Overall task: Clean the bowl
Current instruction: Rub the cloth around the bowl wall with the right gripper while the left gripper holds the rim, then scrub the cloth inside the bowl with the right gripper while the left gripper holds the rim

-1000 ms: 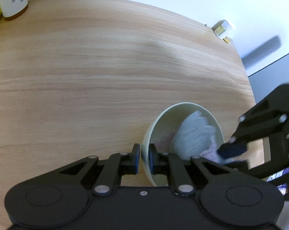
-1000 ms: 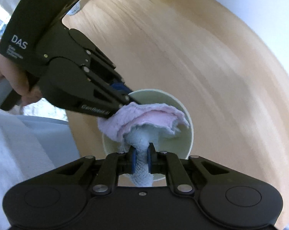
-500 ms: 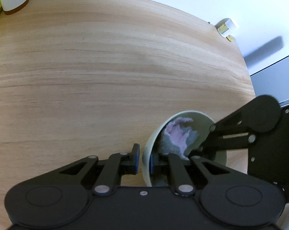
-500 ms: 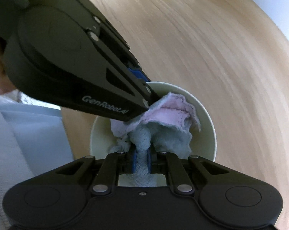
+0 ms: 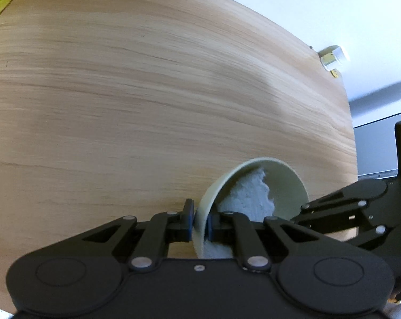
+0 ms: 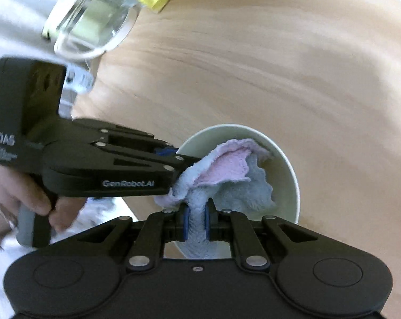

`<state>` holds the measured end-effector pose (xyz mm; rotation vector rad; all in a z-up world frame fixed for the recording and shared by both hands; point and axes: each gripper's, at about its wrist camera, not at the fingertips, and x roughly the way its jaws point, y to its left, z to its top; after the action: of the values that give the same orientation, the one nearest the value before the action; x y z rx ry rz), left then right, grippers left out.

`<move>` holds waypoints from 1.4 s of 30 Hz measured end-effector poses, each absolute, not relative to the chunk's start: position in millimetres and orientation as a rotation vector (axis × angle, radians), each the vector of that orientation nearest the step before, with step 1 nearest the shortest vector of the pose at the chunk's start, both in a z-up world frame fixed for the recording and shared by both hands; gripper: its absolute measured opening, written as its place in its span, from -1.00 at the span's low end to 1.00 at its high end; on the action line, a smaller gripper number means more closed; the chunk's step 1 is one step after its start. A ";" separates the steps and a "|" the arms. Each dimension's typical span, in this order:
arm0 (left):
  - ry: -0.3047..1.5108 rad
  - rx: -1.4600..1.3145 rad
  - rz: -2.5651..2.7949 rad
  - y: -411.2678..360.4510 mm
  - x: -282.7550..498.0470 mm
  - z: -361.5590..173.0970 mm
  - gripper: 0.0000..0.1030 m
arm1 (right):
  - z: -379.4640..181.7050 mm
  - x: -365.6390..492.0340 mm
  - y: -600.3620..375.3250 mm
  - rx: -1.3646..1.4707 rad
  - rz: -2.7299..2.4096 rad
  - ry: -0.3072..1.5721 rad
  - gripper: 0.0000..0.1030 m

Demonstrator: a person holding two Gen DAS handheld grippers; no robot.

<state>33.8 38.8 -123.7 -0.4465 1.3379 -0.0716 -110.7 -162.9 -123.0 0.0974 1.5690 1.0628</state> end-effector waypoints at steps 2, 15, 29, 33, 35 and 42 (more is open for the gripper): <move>1.341 -0.447 -0.068 37.8 34.7 -123.7 -0.81 | -124.0 -88.1 -125.3 0.088 1.073 1.563 -0.76; 1.355 -0.400 -0.063 29.5 34.2 -125.2 -0.80 | -110.9 25.5 -76.6 -0.299 1.067 1.421 -0.77; 1.359 -0.291 -0.144 9.6 33.6 -123.0 -0.79 | -80.4 -4.1 -86.0 -0.798 0.875 1.134 -0.76; 1.355 -0.276 -0.168 12.7 33.2 -123.3 -0.79 | -69.8 0.2 -90.3 -0.726 0.911 1.098 -0.75; 1.354 -0.250 -0.181 11.5 33.0 -122.9 -0.79 | -69.4 3.9 -90.5 -0.696 0.970 1.086 -0.75; 1.350 -0.164 -0.220 2.5 33.3 -121.7 -0.76 | -91.5 30.7 -80.8 -0.668 1.090 1.142 -0.75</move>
<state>33.3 2.5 -121.7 -0.1639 1.3503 -0.2196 30.7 -80.8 -91.5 -0.6680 1.1420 1.0895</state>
